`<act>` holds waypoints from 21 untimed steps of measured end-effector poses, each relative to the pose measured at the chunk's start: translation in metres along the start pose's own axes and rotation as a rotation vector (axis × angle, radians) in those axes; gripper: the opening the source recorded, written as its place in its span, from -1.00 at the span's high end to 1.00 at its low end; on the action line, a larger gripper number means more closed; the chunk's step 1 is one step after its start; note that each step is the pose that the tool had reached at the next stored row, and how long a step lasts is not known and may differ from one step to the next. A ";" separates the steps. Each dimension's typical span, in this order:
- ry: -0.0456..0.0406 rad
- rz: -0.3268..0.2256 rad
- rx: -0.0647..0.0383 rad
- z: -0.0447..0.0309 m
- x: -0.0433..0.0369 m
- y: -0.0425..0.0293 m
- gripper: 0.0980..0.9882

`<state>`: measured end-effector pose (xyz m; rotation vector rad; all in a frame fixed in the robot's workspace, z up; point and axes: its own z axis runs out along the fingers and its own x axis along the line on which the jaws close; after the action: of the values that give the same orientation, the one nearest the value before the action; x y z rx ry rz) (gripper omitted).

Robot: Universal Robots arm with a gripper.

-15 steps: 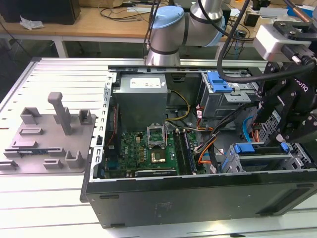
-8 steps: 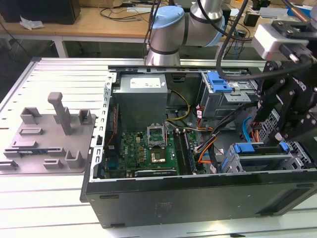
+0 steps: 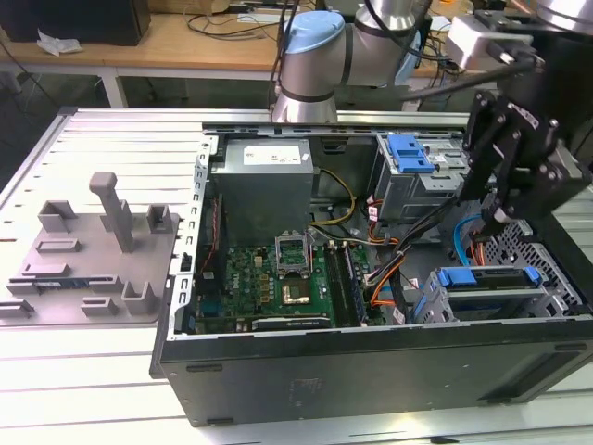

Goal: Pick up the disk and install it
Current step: 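Insert the first disk wire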

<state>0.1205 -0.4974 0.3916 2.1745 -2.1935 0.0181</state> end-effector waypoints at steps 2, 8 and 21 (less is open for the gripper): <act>0.0103 0.001 0.008 -0.0001 -0.0107 0.0002 -0.05; 0.0996 0.004 0.078 -0.0009 -0.0393 0.0004 -0.05; 0.1962 0.090 0.043 0.0026 -0.0478 0.0005 -0.05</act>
<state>0.1204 -0.4498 0.3868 1.9964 -2.1967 0.2730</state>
